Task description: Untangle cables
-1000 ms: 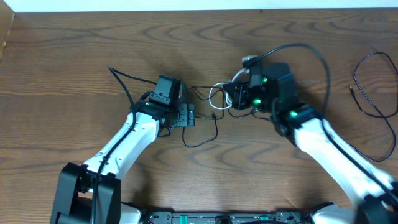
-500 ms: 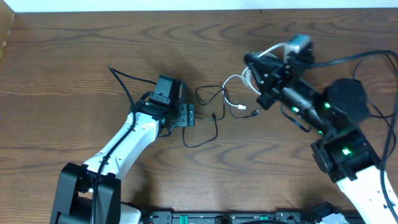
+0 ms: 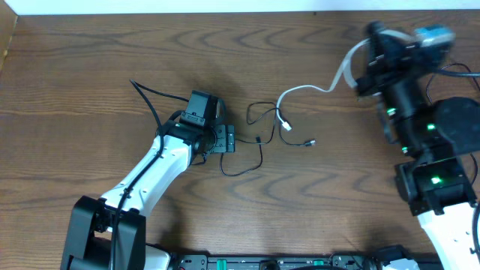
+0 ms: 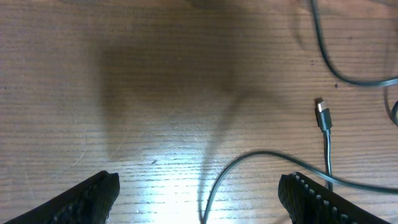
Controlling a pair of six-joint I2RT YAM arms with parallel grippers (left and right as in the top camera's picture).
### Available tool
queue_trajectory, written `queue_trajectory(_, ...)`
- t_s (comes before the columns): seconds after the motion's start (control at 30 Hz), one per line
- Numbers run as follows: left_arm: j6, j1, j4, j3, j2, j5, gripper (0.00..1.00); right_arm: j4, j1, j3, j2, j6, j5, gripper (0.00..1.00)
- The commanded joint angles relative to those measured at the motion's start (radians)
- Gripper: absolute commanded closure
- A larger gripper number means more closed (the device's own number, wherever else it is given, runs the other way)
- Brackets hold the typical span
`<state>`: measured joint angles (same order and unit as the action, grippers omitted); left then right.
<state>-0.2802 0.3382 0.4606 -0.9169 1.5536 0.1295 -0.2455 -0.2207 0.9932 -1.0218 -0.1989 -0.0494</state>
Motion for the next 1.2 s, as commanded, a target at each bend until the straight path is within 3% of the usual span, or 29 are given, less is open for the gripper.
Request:
queue_trajectory(0.0, 0.013, -0.001, 0.002, -0.003, -0.007, 0.019, 0.14, -0.027, 0.101, 0.013, 0.005, -0.016, 0.126, 0.99)
queue_trajectory(0.13, 0.013, -0.001, 0.002, -0.003, -0.007, 0.019, 0.14, 0.016, 0.257, 0.013, 0.006, -0.235, 0.134, 0.99)
queue_trajectory(0.3, 0.013, -0.001, 0.002, -0.003, -0.007, 0.019, 0.14, 0.234, 0.403, 0.013, -0.014, -0.441, 0.201, 0.99)
queue_trajectory(0.43, 0.013, -0.001, 0.002, -0.003, -0.007, 0.021, 0.13, 0.421, 0.443, 0.013, -0.059, -0.44, 0.2, 0.99)
queue_trajectory(0.53, 0.013, -0.001, -0.018, -0.003, -0.007, 0.111, 0.13, 0.549, 0.441, 0.013, -0.107, -0.428, 0.174, 0.99)
queue_trajectory(0.7, 0.013, 0.007, -0.125, -0.003, -0.005, 0.351, 0.13, 0.628, 0.441, 0.013, -0.187, -0.32, -0.107, 0.99)
queue_trajectory(0.8, 0.013, 0.035, -0.188, -0.003, -0.005, 0.386, 0.13, 0.652, 0.437, 0.013, -0.223, -0.264, -0.231, 0.99)
queue_trajectory(1.03, 0.013, 0.073, -0.18, -0.003, -0.005, 0.352, 0.13, 0.649, 0.436, 0.013, -0.251, -0.14, -0.195, 0.99)
queue_trajectory(1.17, 0.013, 0.074, -0.162, -0.003, -0.005, 0.352, 0.13, 0.583, 0.436, 0.013, -0.253, -0.048, 0.0, 0.99)
